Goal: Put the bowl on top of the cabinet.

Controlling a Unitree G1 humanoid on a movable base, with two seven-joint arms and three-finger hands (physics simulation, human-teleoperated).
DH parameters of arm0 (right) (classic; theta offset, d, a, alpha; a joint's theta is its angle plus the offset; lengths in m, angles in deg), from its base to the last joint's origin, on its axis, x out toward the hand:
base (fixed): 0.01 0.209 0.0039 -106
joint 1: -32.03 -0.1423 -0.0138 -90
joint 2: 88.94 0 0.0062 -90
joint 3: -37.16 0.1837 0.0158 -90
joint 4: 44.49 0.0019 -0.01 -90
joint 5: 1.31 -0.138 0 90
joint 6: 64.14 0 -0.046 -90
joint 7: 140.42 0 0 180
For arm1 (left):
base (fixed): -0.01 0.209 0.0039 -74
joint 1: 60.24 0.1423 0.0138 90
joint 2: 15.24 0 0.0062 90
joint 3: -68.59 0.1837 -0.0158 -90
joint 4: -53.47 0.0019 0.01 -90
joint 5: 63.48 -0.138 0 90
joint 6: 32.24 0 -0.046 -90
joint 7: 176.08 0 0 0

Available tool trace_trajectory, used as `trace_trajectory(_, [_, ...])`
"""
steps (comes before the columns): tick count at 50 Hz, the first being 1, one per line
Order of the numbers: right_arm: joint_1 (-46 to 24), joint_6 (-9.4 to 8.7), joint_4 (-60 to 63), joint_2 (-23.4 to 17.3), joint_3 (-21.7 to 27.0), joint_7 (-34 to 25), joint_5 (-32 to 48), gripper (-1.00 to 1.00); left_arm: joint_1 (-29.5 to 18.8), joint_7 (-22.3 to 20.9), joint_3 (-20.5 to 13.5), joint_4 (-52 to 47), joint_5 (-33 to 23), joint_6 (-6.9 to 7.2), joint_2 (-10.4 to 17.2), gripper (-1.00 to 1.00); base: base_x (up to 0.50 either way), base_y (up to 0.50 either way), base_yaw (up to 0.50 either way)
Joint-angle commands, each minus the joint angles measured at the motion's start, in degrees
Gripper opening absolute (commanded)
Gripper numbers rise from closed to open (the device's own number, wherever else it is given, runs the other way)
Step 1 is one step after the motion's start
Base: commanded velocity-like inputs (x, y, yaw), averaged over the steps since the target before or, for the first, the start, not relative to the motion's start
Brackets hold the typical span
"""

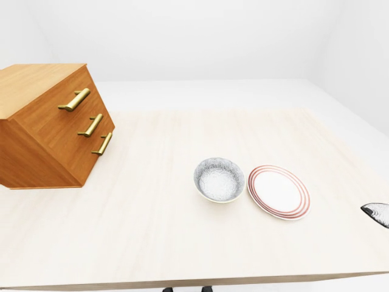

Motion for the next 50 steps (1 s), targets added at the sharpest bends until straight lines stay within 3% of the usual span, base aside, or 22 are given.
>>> trace_trajectory(1, [-0.26, 0.0, 0.07, 0.69, -0.84, -1.04, 2.24, 1.0, -0.03, 0.19, -0.24, -0.03, 0.14, 0.0, 0.26, 1.0, 0.0, 0.43, 0.0])
trace_trajectory(50, [0.01, 0.0, 0.07, 0.55, -1.69, -1.12, 2.62, 1.0, -0.09, 0.19, -0.12, 0.09, 0.13, 0.0, 0.23, 1.0, 0.0, 0.44, 0.0])
